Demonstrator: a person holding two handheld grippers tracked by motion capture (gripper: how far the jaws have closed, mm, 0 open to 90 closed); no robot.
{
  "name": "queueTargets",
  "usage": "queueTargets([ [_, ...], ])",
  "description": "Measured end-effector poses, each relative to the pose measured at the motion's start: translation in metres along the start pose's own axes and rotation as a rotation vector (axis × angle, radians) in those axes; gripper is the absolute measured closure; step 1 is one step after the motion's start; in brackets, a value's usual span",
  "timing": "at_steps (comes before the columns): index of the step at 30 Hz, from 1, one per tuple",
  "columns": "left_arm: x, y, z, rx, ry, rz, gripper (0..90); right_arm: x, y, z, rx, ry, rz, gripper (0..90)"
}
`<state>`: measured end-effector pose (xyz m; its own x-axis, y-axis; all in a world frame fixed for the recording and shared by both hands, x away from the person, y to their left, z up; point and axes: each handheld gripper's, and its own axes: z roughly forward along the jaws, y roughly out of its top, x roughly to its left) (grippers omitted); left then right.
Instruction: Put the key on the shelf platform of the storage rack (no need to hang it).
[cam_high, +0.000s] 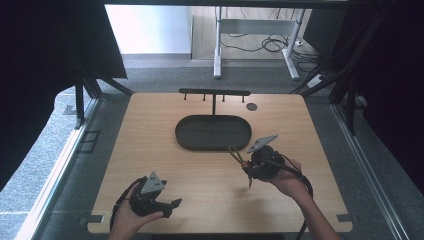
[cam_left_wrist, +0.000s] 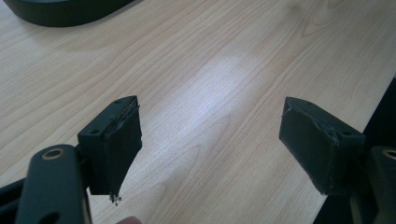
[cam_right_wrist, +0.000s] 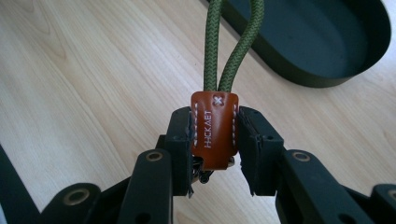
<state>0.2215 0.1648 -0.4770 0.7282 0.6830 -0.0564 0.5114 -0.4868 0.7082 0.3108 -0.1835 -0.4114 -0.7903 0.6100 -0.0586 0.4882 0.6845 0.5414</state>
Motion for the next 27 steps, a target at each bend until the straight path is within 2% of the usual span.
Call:
queueTargets([
  [27, 0.000, 0.000, 0.001, 0.003, -0.001, 0.009, 21.6, -0.010, 0.024, -0.007, -0.029, -0.001, 0.004, 67.2],
])
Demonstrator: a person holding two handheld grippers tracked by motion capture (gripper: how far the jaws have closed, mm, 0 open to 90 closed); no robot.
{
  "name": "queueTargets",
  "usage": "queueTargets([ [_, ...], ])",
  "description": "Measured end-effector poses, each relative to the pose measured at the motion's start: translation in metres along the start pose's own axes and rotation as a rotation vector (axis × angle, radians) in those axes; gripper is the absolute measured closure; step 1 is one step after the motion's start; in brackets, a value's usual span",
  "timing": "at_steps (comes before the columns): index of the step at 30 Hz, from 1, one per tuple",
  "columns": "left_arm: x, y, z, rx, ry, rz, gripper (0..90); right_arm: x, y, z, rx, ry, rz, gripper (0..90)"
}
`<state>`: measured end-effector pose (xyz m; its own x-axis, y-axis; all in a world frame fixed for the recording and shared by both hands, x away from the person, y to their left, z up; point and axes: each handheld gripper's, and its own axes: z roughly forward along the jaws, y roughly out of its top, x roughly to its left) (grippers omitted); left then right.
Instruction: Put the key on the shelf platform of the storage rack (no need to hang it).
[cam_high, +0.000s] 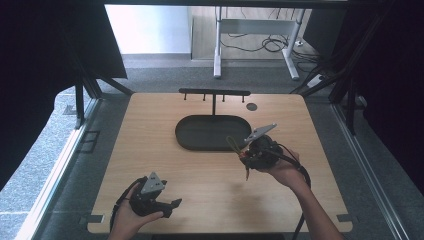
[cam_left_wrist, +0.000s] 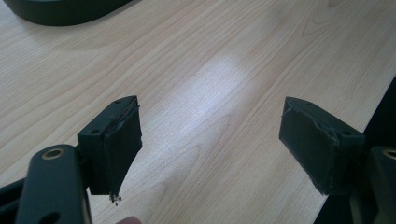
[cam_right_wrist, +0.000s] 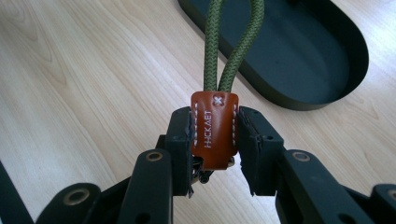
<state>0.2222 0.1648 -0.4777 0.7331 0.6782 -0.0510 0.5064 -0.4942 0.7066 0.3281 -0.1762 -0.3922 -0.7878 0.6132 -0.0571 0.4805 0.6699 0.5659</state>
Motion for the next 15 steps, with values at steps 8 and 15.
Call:
queueTargets([
  [8, 0.000, 0.000, 0.000, -0.002, -0.001, -0.005, 21.6, -0.003, 0.010, 0.001, -0.004, 0.001, -0.004, 67.2],
  [15, 0.000, 0.000, 0.000, -0.001, 0.000, -0.006, 21.6, -0.006, 0.016, 0.001, -0.010, -0.002, 0.000, 67.2],
])
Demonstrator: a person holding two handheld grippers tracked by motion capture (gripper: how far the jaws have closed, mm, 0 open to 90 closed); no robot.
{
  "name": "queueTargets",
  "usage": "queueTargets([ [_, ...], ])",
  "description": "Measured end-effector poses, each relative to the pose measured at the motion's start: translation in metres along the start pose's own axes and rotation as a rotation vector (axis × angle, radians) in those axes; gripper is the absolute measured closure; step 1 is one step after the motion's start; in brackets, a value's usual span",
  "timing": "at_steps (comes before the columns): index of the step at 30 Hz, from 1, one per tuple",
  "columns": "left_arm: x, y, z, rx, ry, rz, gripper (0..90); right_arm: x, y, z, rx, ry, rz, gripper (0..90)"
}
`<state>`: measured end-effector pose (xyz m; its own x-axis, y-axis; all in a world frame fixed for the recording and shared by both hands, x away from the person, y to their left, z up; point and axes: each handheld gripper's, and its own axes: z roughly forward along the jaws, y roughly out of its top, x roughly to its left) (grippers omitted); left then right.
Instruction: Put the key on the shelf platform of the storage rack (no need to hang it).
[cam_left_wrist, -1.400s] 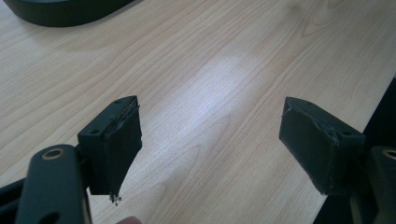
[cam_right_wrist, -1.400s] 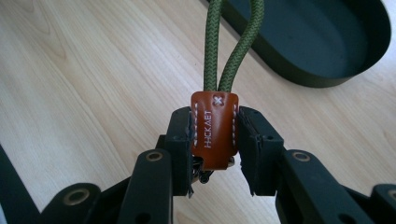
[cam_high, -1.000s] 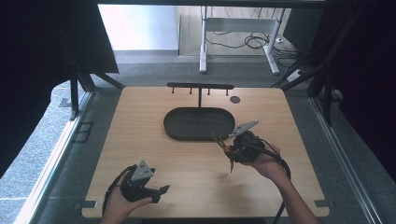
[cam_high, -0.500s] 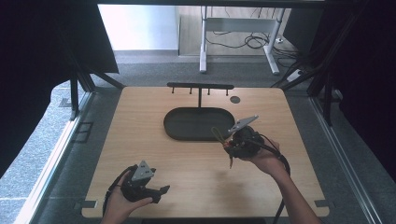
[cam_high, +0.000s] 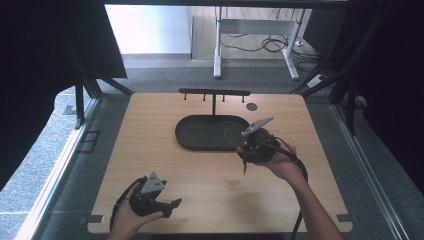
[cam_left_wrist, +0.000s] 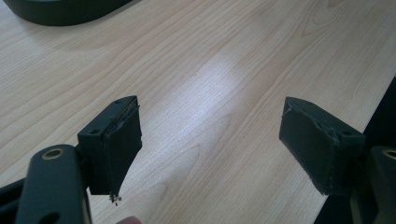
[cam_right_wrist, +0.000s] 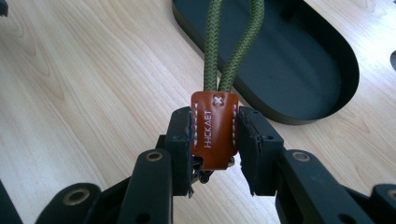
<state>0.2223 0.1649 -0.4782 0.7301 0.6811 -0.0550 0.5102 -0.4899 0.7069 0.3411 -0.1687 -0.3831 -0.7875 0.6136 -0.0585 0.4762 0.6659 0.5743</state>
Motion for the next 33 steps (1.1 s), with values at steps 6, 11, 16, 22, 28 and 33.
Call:
queueTargets([
  [6, 0.000, 0.000, 0.000, -0.001, 0.000, 0.001, 21.6, -0.003, 0.003, 0.002, -0.007, 0.010, 0.007, 67.2],
  [11, -0.001, 0.000, 0.000, -0.001, -0.007, 0.003, 21.6, -0.005, 0.007, 0.003, -0.005, 0.010, 0.009, 67.2],
  [16, -0.001, 0.000, 0.001, 0.006, -0.006, 0.007, 21.6, -0.006, 0.012, 0.004, -0.006, 0.009, 0.011, 67.2],
  [22, -0.001, 0.000, 0.001, 0.001, -0.005, 0.004, 21.6, -0.007, 0.016, 0.005, -0.002, 0.009, 0.005, 67.2],
  [28, -0.001, 0.000, 0.000, 0.003, -0.005, 0.005, 21.6, -0.008, 0.020, 0.006, 0.000, 0.010, 0.006, 67.2],
  [33, -0.001, 0.000, 0.000, 0.003, -0.004, 0.004, 21.6, -0.012, 0.024, 0.008, 0.000, 0.015, 0.008, 67.2],
])
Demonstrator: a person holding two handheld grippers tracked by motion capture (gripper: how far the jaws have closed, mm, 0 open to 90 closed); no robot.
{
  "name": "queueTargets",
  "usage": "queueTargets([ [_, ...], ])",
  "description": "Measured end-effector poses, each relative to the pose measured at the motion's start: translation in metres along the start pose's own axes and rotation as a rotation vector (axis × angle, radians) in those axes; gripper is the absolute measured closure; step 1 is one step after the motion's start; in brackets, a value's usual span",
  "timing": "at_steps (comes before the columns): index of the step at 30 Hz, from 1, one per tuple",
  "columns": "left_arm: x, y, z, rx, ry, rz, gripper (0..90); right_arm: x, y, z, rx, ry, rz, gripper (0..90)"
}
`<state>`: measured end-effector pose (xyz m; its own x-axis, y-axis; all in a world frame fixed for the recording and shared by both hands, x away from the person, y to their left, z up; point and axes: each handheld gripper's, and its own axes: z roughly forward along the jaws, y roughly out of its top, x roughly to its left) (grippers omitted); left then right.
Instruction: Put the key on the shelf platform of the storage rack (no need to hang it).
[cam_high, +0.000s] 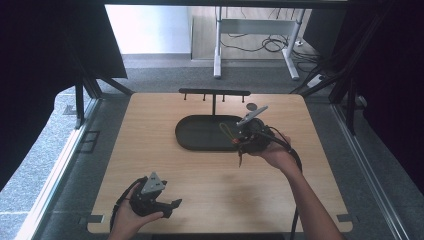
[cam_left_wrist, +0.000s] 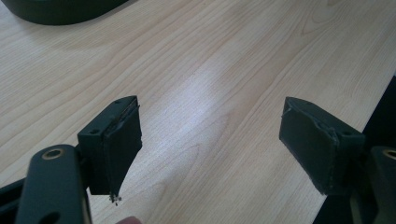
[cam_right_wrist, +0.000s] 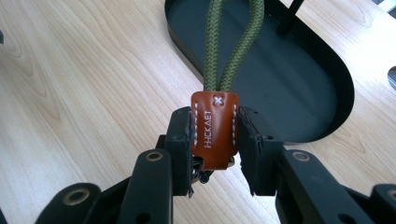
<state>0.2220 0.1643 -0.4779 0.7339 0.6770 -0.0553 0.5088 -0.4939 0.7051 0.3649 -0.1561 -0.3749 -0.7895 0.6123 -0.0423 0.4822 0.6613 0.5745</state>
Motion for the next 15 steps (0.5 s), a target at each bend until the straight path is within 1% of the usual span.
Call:
queueTargets([
  [3, 0.000, 0.000, 0.000, 0.002, 0.000, 0.005, 21.6, -0.001, 0.001, 0.001, 0.001, 0.003, 0.004, 67.2],
  [6, 0.000, 0.000, 0.000, -0.001, 0.000, 0.001, 21.6, -0.003, 0.003, 0.004, -0.001, 0.004, 0.003, 67.2],
  [15, 0.000, 0.000, 0.000, 0.004, -0.002, 0.005, 21.6, -0.013, 0.009, 0.010, 0.000, 0.003, 0.029, 67.2],
])
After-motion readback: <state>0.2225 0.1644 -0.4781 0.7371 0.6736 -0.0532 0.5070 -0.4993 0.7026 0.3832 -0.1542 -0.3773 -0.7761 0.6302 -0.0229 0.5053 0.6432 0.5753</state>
